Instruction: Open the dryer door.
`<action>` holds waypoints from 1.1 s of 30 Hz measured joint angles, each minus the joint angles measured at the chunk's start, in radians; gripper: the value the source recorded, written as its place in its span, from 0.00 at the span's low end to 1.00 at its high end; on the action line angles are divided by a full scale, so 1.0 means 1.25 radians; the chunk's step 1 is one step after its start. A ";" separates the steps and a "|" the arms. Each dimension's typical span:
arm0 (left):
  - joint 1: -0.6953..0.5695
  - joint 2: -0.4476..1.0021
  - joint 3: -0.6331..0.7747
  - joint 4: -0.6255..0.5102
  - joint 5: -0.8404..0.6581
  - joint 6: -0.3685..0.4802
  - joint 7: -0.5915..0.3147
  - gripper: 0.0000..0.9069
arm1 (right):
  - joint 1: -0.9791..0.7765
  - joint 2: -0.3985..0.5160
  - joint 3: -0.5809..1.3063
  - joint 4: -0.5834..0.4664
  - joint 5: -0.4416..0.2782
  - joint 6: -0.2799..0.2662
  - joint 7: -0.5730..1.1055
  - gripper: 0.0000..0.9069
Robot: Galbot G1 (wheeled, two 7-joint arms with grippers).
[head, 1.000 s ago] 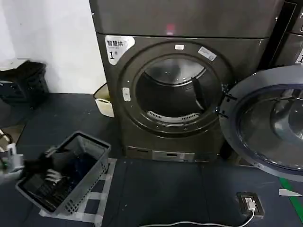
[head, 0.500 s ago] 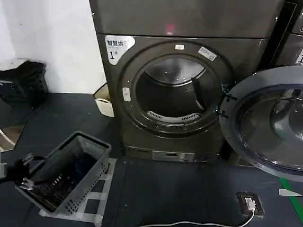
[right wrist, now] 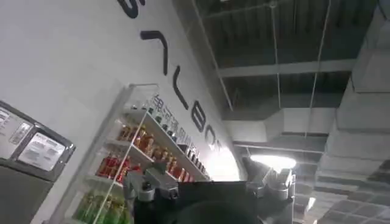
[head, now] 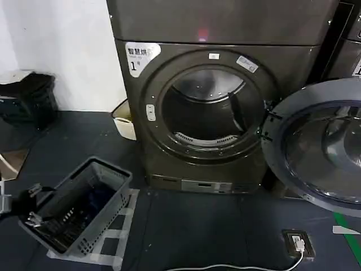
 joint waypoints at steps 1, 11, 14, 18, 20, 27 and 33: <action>0.003 0.000 -0.003 0.000 -0.001 0.000 0.000 1.00 | -0.001 0.000 0.001 0.000 0.000 -0.001 0.000 1.00; 0.011 0.001 -0.011 -0.004 0.027 0.016 0.025 1.00 | -0.009 0.001 0.011 -0.003 -0.001 -0.002 -0.002 1.00; 0.011 0.002 -0.011 -0.004 0.032 0.018 0.026 1.00 | -0.010 0.002 0.012 -0.003 -0.001 -0.002 -0.003 1.00; 0.011 0.002 -0.010 -0.005 0.036 0.019 0.027 1.00 | -0.013 0.004 0.015 -0.003 -0.001 -0.002 -0.006 1.00; 0.010 0.002 -0.010 -0.005 0.036 0.019 0.027 1.00 | -0.014 0.005 0.017 -0.002 -0.001 -0.002 -0.007 1.00; 0.011 0.002 -0.011 -0.007 0.042 0.018 0.037 1.00 | -0.019 0.006 0.024 -0.004 -0.001 -0.001 -0.010 1.00; 0.018 0.003 -0.015 -0.006 0.046 0.017 0.041 1.00 | -0.018 0.007 0.025 0.001 -0.001 0.000 -0.015 1.00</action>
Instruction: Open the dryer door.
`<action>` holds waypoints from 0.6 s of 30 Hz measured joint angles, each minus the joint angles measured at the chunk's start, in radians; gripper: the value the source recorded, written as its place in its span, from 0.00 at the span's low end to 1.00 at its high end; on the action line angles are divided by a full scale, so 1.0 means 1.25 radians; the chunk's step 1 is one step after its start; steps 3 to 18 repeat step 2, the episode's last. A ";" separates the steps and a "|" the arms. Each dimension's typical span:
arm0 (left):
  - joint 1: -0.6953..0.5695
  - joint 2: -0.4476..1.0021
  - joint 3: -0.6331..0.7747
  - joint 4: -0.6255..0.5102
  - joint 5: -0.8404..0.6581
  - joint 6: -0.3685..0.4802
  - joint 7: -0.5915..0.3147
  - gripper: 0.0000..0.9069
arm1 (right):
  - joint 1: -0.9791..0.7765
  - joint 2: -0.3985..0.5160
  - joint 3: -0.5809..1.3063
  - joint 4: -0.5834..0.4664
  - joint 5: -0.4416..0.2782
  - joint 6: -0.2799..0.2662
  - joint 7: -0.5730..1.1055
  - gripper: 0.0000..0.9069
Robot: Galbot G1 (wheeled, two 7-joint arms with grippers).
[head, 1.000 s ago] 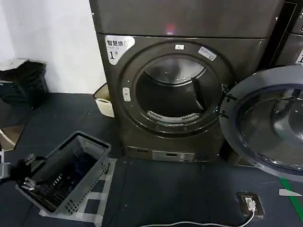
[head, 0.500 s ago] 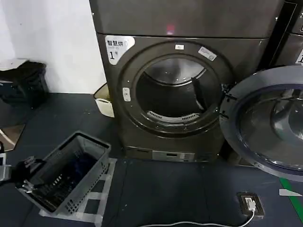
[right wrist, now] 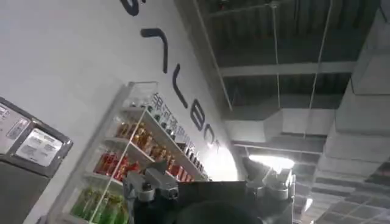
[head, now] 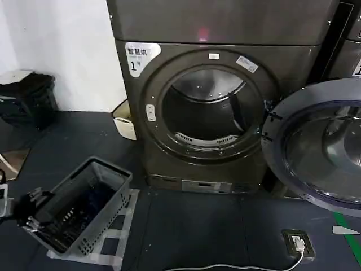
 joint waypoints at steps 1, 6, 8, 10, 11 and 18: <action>0.001 0.000 0.000 0.001 0.001 0.000 0.000 1.00 | -0.001 0.000 0.001 -0.001 0.000 0.000 0.000 1.00; 0.002 0.000 0.000 0.002 0.004 -0.001 0.002 1.00 | -0.001 0.000 0.002 -0.001 0.000 0.000 0.000 1.00; 0.002 0.000 0.000 0.002 0.004 -0.001 0.002 1.00 | -0.001 0.000 0.002 -0.001 0.000 0.000 0.000 1.00; 0.002 0.000 0.000 0.002 0.004 -0.001 0.002 1.00 | -0.001 0.000 0.002 -0.001 0.000 0.000 0.000 1.00; 0.002 0.000 0.000 0.002 0.004 -0.001 0.002 1.00 | -0.001 0.000 0.002 -0.001 0.000 0.000 0.000 1.00; 0.002 0.000 0.000 0.002 0.004 -0.001 0.002 1.00 | -0.001 0.000 0.002 -0.001 0.000 0.000 0.000 1.00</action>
